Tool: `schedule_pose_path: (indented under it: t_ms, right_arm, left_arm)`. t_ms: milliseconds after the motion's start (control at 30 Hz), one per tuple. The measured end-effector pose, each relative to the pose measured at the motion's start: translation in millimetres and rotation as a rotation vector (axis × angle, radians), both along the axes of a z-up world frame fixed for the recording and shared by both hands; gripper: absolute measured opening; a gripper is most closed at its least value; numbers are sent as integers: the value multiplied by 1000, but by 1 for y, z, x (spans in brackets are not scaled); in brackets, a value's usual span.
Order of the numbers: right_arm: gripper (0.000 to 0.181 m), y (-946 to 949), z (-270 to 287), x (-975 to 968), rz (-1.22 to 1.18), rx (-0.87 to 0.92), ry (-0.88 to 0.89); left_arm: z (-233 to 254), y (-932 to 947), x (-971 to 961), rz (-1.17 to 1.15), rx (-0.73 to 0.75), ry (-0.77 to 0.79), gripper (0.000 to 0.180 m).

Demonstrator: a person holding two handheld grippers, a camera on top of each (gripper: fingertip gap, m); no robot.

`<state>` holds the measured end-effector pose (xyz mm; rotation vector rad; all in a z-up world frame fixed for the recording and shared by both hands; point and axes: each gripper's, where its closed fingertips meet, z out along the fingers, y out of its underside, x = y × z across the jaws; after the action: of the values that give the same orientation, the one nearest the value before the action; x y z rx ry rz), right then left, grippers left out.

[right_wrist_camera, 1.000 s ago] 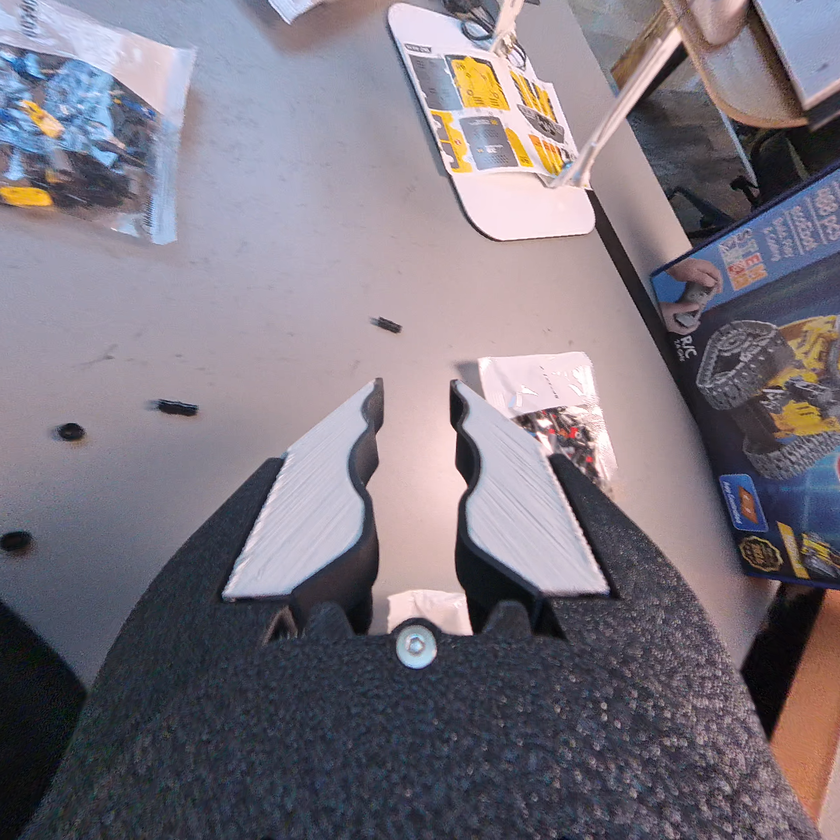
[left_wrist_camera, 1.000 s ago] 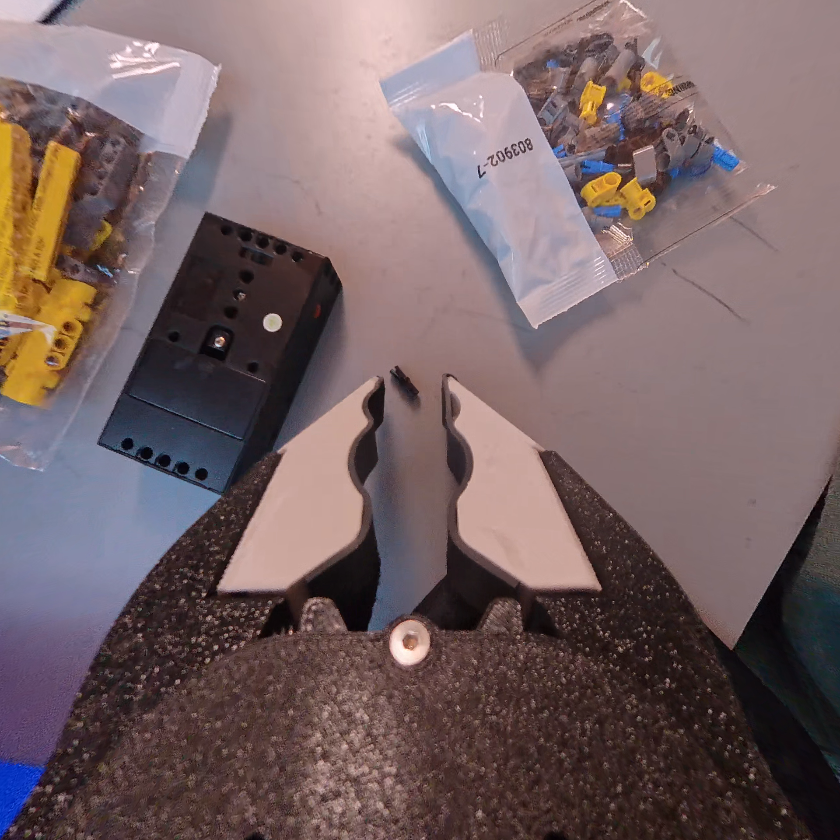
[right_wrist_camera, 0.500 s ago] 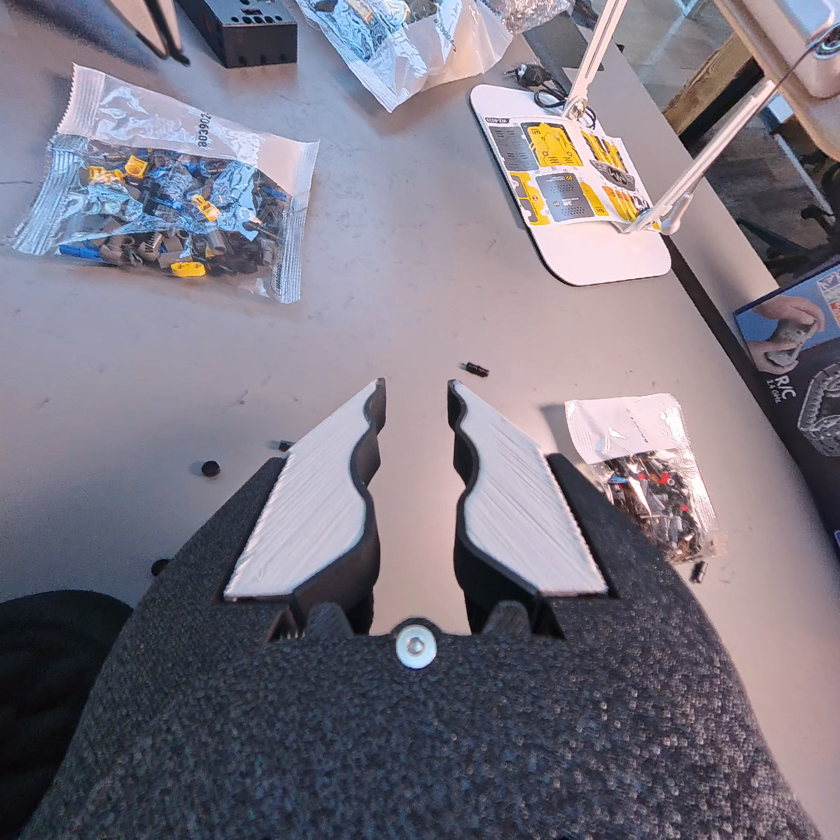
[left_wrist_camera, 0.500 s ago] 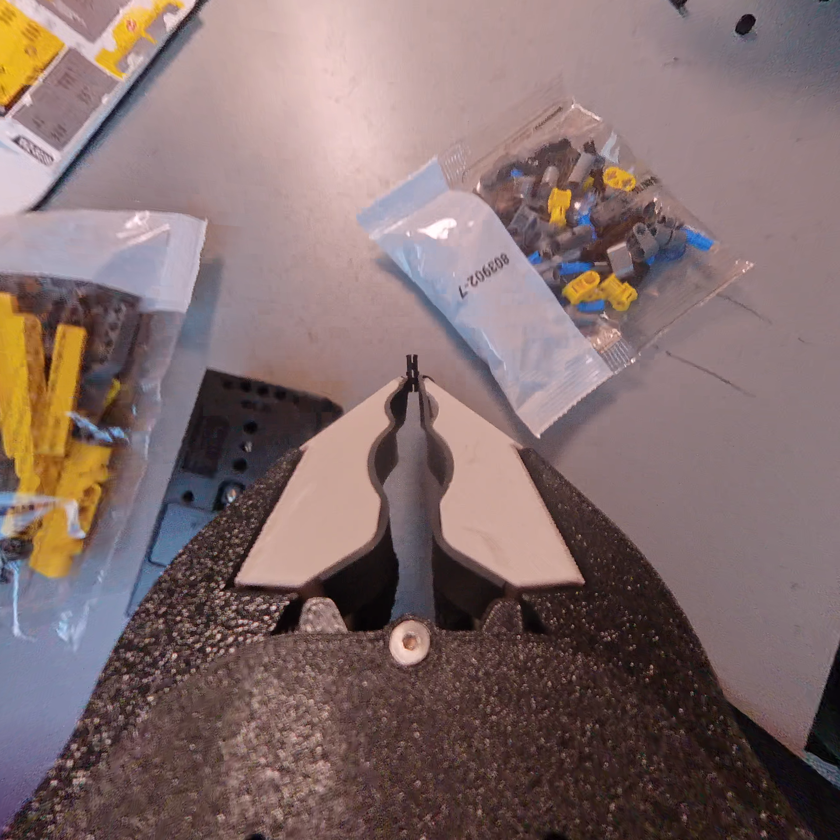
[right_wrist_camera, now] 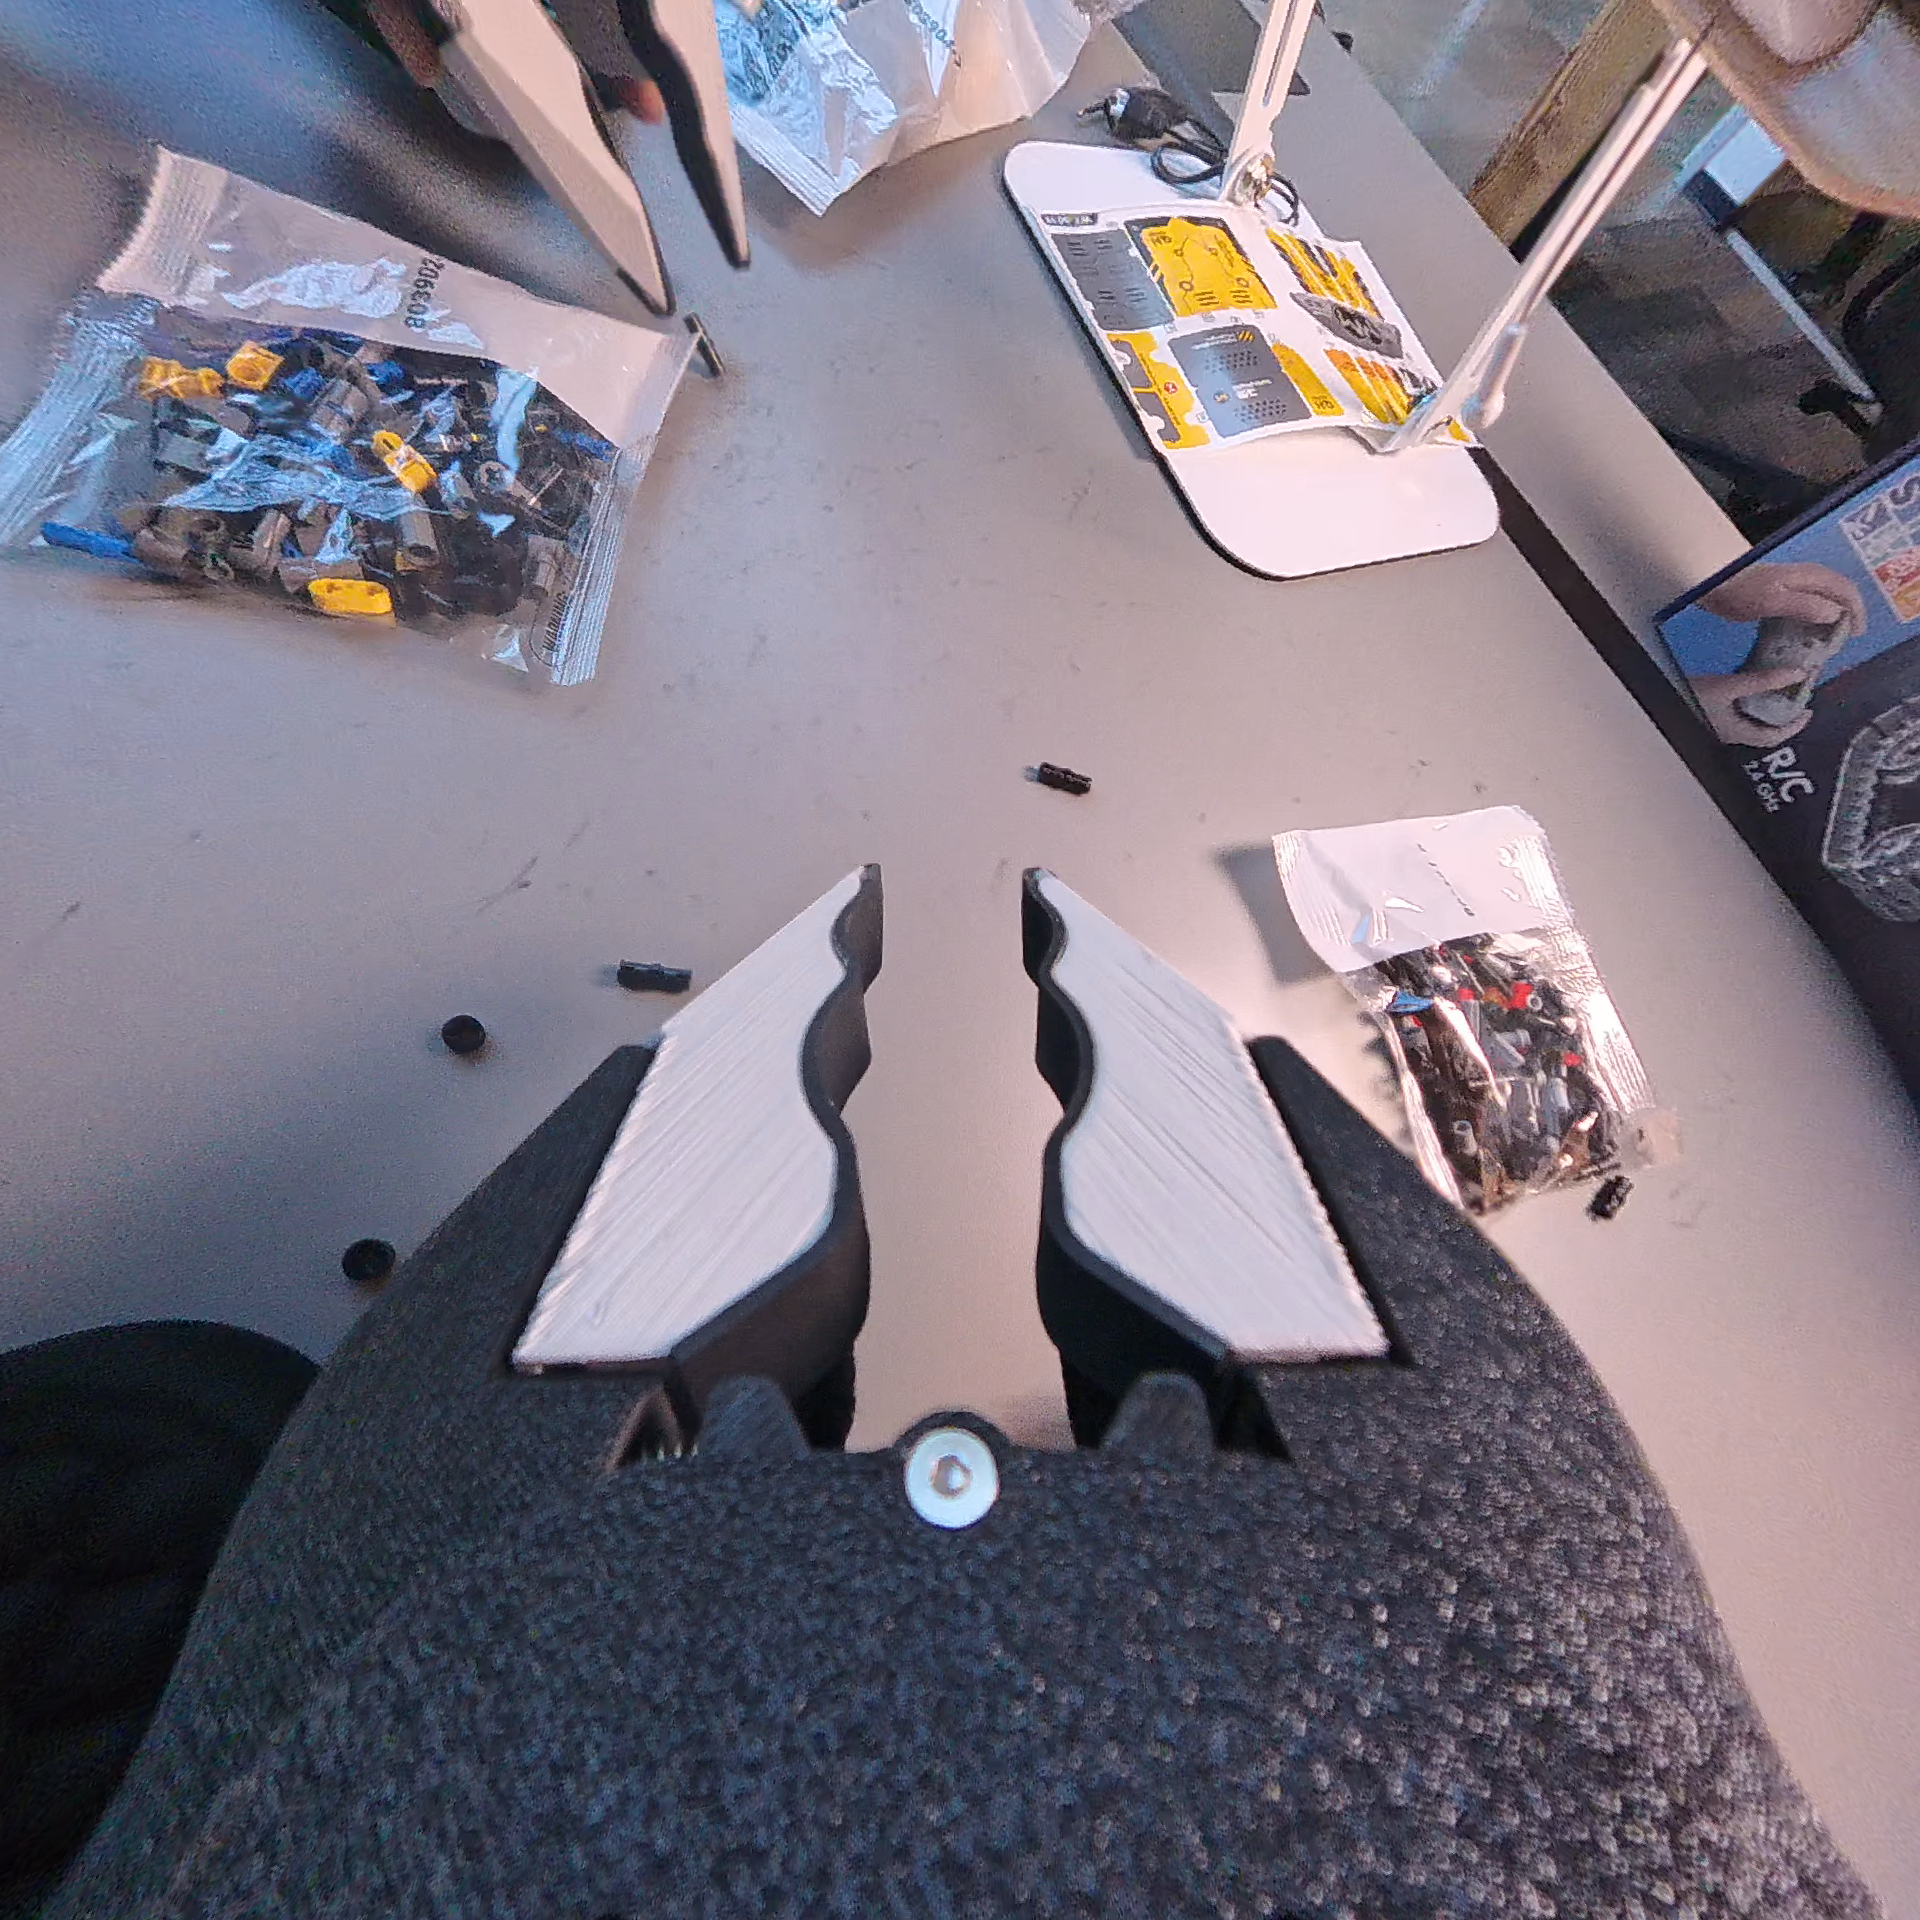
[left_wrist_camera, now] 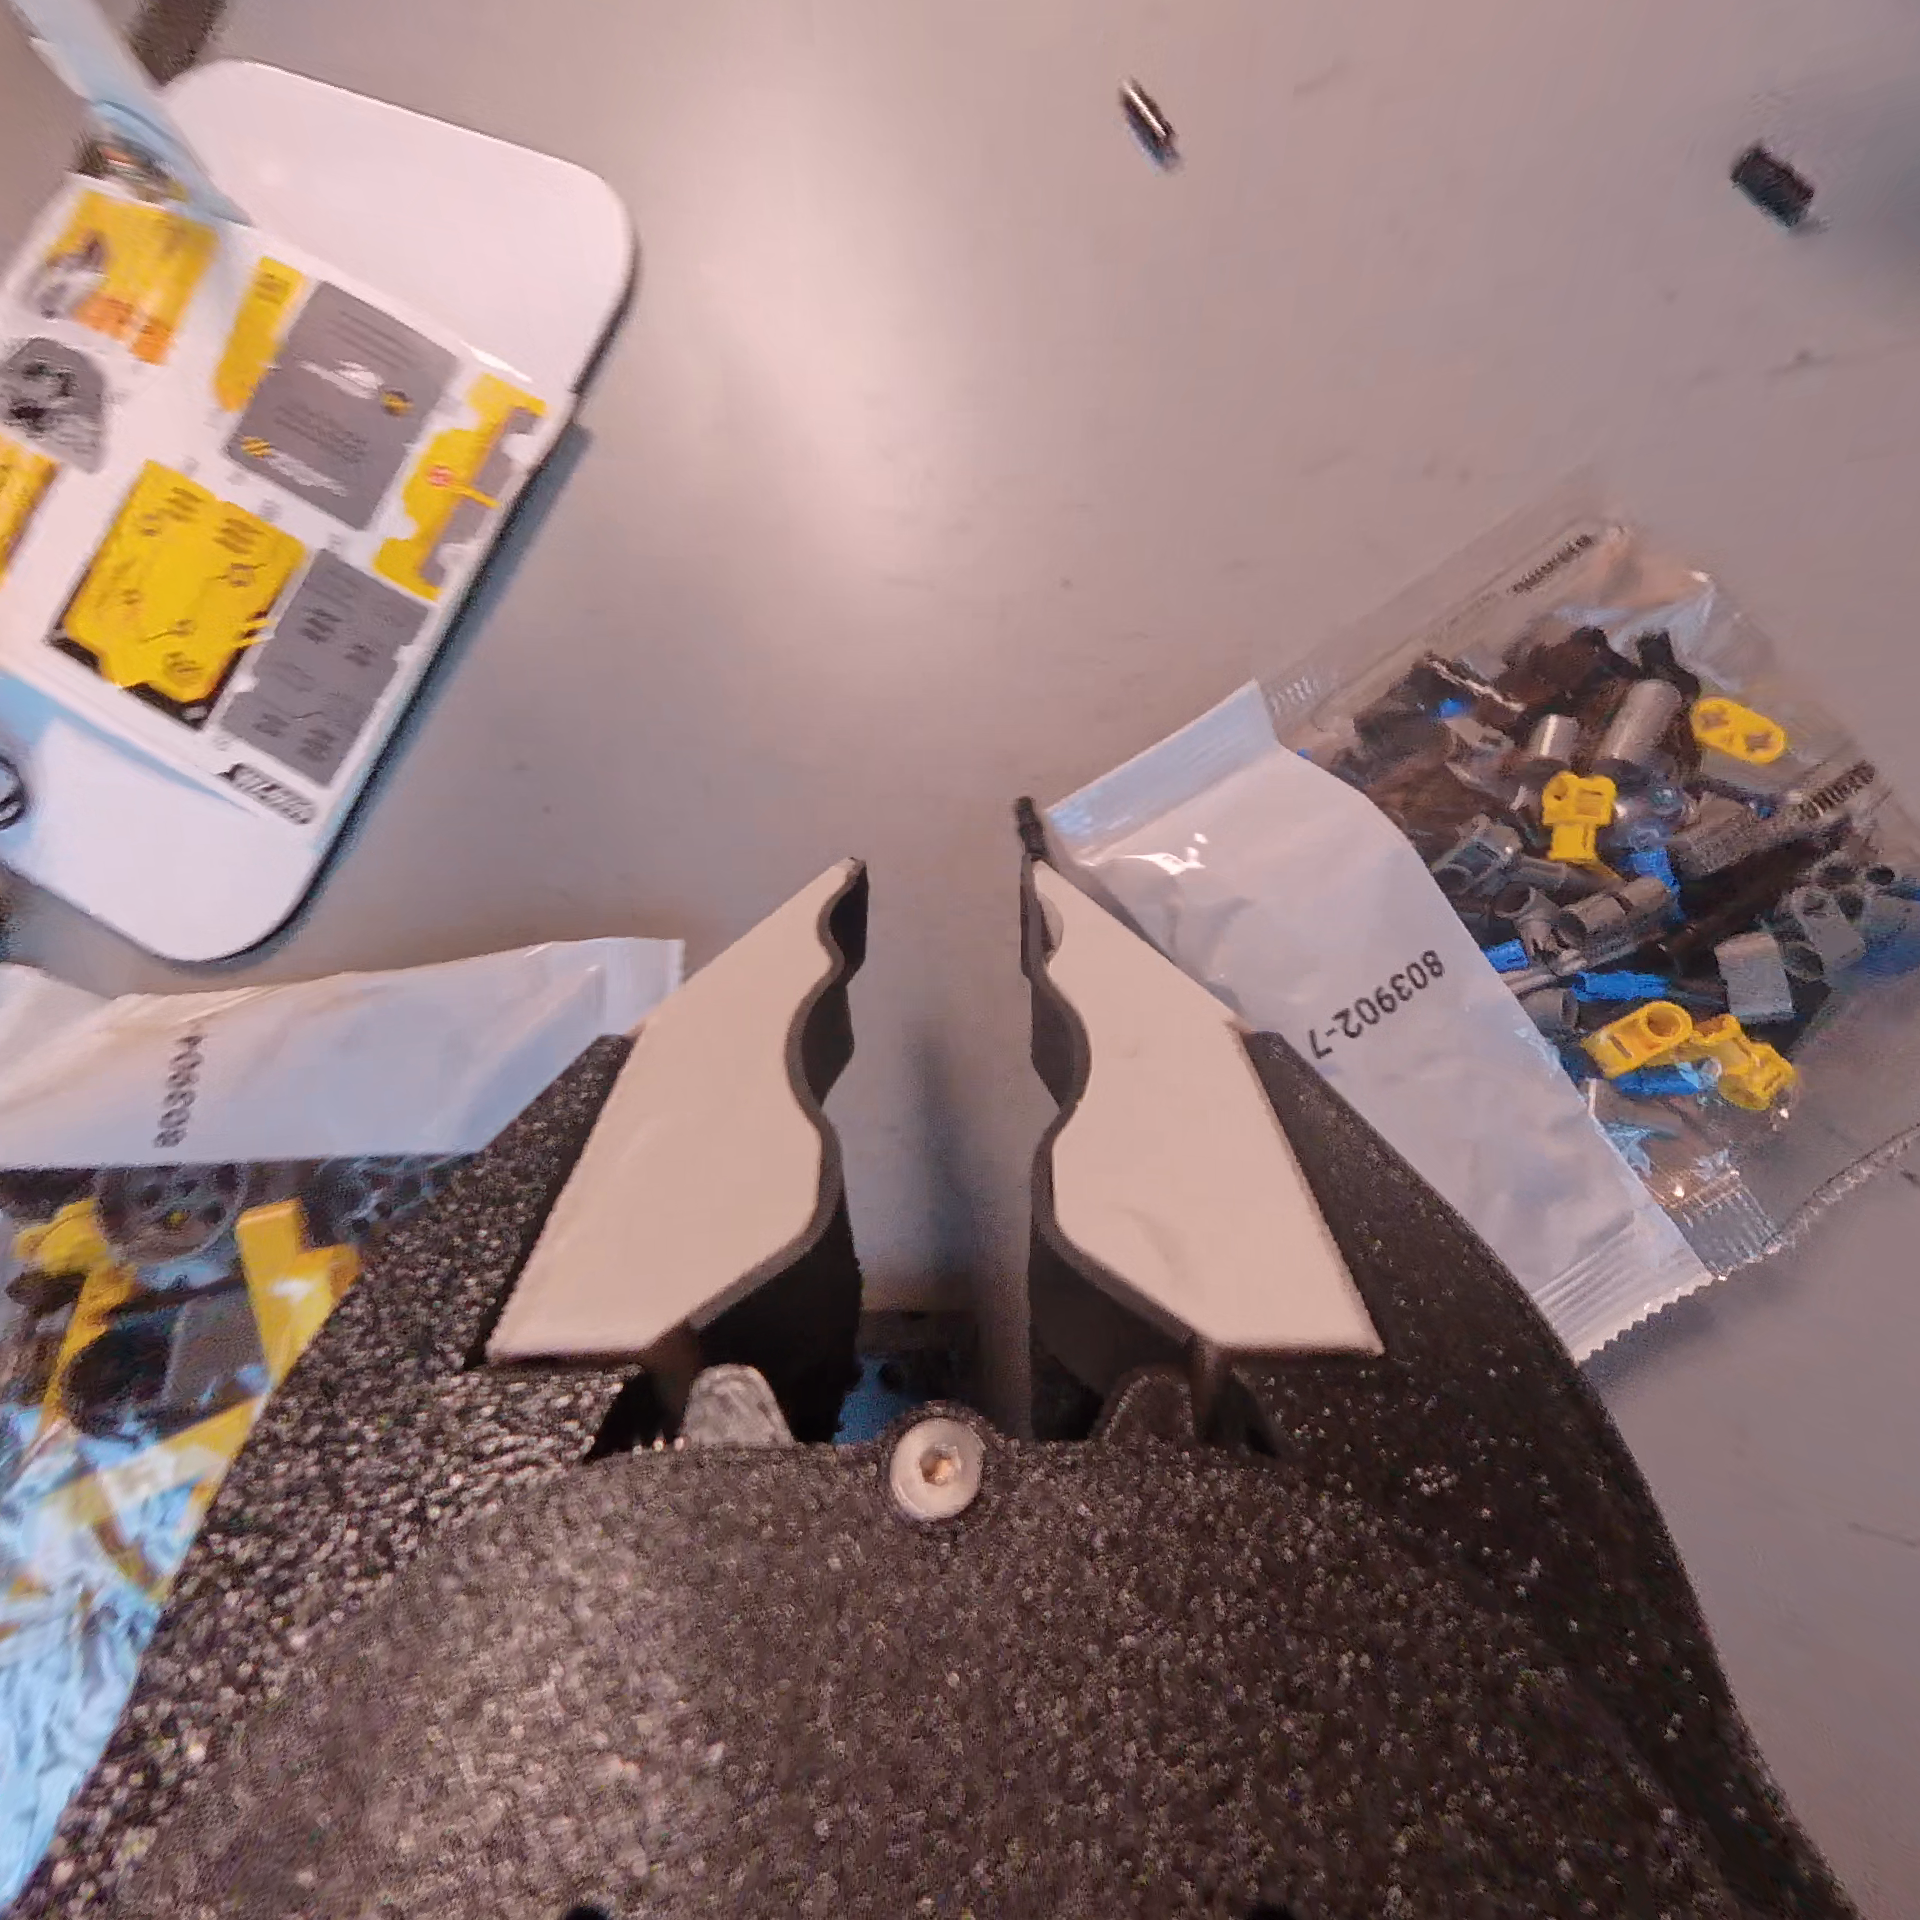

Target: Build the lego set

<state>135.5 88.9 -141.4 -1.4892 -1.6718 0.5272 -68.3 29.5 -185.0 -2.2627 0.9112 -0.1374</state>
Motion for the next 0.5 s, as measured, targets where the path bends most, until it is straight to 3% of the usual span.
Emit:
schedule_pose_path:
  t_ms: [133, 233, 367, 500]
  right_arm:
    - [25, 3, 1, 9, -22, -11, 20]
    - [25, 5, 1, 11, -28, -25, 40]
    - [24, 6, 0, 4, -19, -37, 60]
    - [24, 1, 3, -6, 15, -15, 56]
  left_arm:
    - [34, 12, -72, 255, 133, -66, 43]
    - [20, -1, -137, 432, 42, -5, 78]
    - [1, -6, -170, 477, 3, 74, 71]
    - [2, -4, -196, 478, -6, 196, 53]
